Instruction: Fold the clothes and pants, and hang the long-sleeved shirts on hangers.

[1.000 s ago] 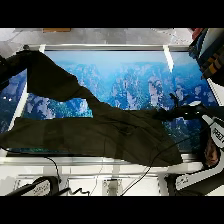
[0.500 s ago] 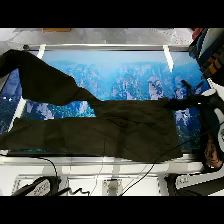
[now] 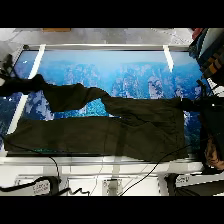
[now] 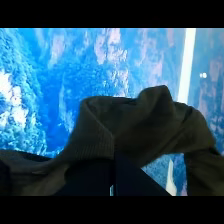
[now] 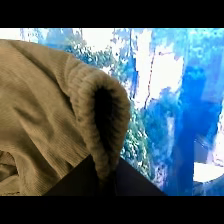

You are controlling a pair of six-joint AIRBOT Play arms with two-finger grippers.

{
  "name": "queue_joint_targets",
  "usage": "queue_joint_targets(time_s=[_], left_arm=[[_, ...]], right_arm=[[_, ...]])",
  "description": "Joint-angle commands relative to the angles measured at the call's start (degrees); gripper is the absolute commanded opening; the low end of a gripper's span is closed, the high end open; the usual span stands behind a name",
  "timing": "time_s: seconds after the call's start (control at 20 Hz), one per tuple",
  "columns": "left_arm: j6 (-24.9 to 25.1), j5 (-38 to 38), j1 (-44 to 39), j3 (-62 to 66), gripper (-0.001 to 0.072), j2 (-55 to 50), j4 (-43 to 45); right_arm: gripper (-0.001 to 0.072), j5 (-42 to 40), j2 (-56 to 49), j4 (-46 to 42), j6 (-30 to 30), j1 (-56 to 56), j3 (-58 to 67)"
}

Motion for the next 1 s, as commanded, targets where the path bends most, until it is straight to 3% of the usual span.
queue_joint_targets(time_s=[0.0, 0.05, 0.1, 0.15, 0.2, 0.5, 0.65, 0.95], left_arm=[[-0.20, 12.00, -2.89, 0.00, 0.0011, -6.54, -0.74], [1.75, 16.90, -3.08, 0.00, 0.0041, -7.02, -0.74], [3.32, 20.26, -3.08, 0.02, 0.0185, -6.99, -0.72], [4.61, 21.66, -2.80, 0.09, 0.0580, -6.75, -0.70], [5.11, 21.49, -2.27, 0.09, 0.0699, -6.54, -0.59], [5.35, -3.19, 3.39, 0.04, 0.0692, -6.47, 13.84], [5.35, -12.63, 6.08, -0.02, 0.0692, -8.28, 15.17], [5.38, -13.44, 6.60, -1.64, 0.0691, -16.13, 7.96]], right_arm=[[0.0036, -1.03, 0.02, -0.09, 0.02, 1.09, -0.42], [0.0036, -1.05, 0.02, -0.09, 0.00, 1.20, -0.44], [0.0035, -1.18, 0.02, -0.20, -0.02, 1.40, -0.42], [0.0035, -1.40, 0.02, -0.24, 0.00, 1.40, -0.44], [0.0035, -1.73, 0.02, -0.20, 0.00, 1.40, -0.44], [0.0035, -3.30, 0.02, -0.20, 0.00, 1.40, -0.44], [0.0036, -3.63, 0.02, -0.20, 0.00, 1.40, -0.44], [0.0035, -3.56, 0.02, -0.13, 0.04, 1.40, -0.44]])
